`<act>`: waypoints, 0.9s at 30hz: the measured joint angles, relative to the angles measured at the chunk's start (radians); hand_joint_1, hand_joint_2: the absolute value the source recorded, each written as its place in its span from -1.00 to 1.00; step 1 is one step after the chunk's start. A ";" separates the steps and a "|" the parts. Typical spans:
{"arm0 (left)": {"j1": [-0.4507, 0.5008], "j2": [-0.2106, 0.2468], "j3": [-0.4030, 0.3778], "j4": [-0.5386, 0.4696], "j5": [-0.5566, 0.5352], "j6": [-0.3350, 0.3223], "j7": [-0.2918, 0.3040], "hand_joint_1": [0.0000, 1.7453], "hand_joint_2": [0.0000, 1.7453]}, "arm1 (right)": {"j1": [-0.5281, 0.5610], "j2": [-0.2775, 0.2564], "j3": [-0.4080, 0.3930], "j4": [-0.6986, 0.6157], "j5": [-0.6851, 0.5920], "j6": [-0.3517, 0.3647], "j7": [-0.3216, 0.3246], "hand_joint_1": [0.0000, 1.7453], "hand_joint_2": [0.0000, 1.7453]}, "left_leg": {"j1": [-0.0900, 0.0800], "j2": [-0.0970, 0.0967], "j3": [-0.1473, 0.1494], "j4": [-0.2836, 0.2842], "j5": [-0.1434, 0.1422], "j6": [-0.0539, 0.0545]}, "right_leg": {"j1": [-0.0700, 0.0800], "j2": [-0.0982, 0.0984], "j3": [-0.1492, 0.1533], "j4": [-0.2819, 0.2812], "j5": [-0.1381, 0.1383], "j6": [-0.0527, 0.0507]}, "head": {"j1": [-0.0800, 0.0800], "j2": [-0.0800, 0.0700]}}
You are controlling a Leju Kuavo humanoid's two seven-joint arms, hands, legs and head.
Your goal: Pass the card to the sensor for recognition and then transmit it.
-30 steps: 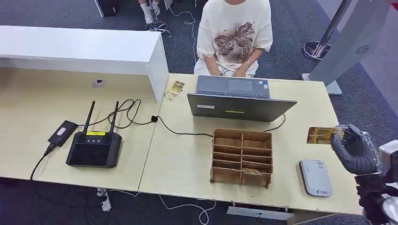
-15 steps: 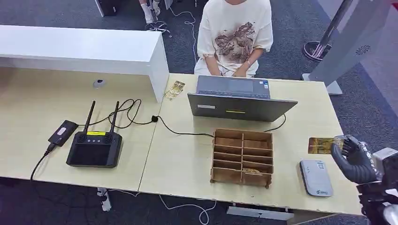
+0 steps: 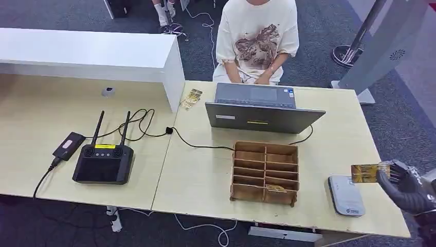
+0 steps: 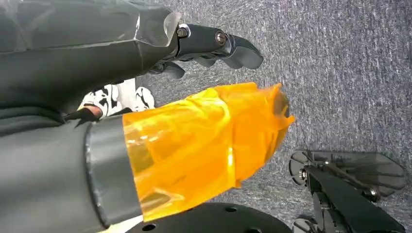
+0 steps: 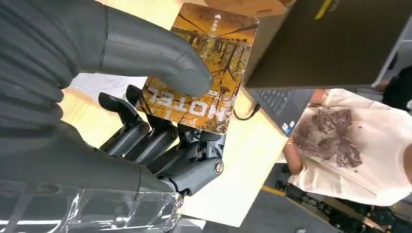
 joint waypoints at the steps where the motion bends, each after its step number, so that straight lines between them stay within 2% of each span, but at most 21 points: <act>1: 0.000 0.000 0.000 0.000 -0.001 0.000 0.000 -1.00 -1.00 | 0.004 -0.003 -0.002 0.000 0.003 0.003 0.002 1.00 1.00 | 0.000 0.000 0.000 0.000 0.000 0.000 | 0.000 0.000 0.000 0.000 0.000 0.000 | 0.001 0.000; 9: -0.001 0.000 0.000 0.000 -0.007 0.000 0.001 -1.00 -1.00 | 0.013 -0.011 -0.016 0.024 0.049 0.018 0.032 1.00 1.00 | 0.000 0.000 0.000 0.000 0.000 0.000 | 0.000 0.000 0.000 0.000 0.000 0.000 | 0.000 0.000; 27: -0.003 0.000 0.000 0.000 -0.021 0.000 0.005 -1.00 -1.00 | 0.007 -0.011 -0.004 0.072 0.091 0.014 0.055 1.00 1.00 | 0.000 0.000 0.000 0.000 0.000 0.000 | 0.000 0.000 0.000 0.000 0.000 0.000 | 0.000 0.000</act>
